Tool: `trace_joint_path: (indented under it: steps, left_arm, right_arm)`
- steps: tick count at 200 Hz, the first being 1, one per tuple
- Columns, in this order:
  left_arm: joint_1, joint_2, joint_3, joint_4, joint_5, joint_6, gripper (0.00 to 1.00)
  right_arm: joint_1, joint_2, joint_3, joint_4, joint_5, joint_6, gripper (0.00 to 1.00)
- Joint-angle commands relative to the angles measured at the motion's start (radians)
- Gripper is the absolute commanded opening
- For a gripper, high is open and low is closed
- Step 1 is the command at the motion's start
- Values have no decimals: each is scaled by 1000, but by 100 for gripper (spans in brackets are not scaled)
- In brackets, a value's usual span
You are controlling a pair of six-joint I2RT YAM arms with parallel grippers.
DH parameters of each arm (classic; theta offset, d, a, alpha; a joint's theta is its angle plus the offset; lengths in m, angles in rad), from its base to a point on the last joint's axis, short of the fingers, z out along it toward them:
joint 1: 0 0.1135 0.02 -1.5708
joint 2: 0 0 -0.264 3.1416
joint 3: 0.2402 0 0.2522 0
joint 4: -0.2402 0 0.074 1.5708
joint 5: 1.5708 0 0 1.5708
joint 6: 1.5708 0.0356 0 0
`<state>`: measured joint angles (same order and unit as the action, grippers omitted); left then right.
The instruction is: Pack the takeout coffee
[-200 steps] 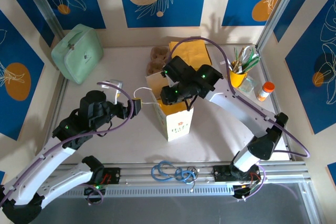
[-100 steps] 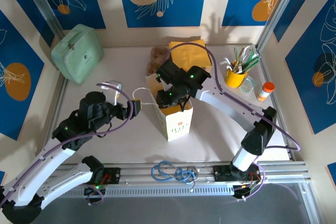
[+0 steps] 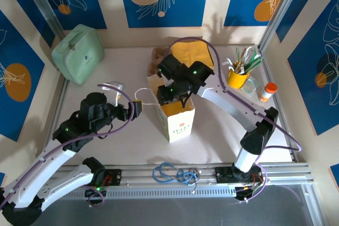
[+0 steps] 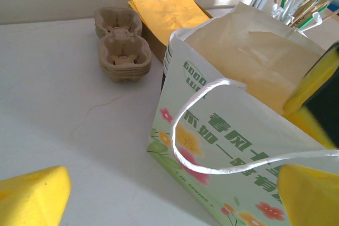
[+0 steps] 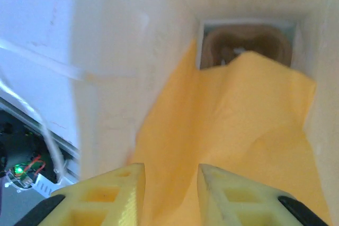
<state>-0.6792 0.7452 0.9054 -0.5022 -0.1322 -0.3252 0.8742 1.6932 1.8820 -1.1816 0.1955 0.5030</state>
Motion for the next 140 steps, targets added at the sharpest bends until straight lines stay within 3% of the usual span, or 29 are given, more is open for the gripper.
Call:
trace_joint_path:
  steps: [1, 79, 140]
  left_arm:
    - [-8, -9, -2, 10, -10, -5, 99]
    - [-8, -13, 9, 1, -44, 3, 99]
    - [-7, -24, 13, -16, -99, 20, 99]
  right_arm:
    - [-8, -49, 69, -4, 18, -50, 34]
    - [-86, -74, 187, 90, 224, -228, 50]
    - [-298, 13, 233, 168, 243, -290, 58]
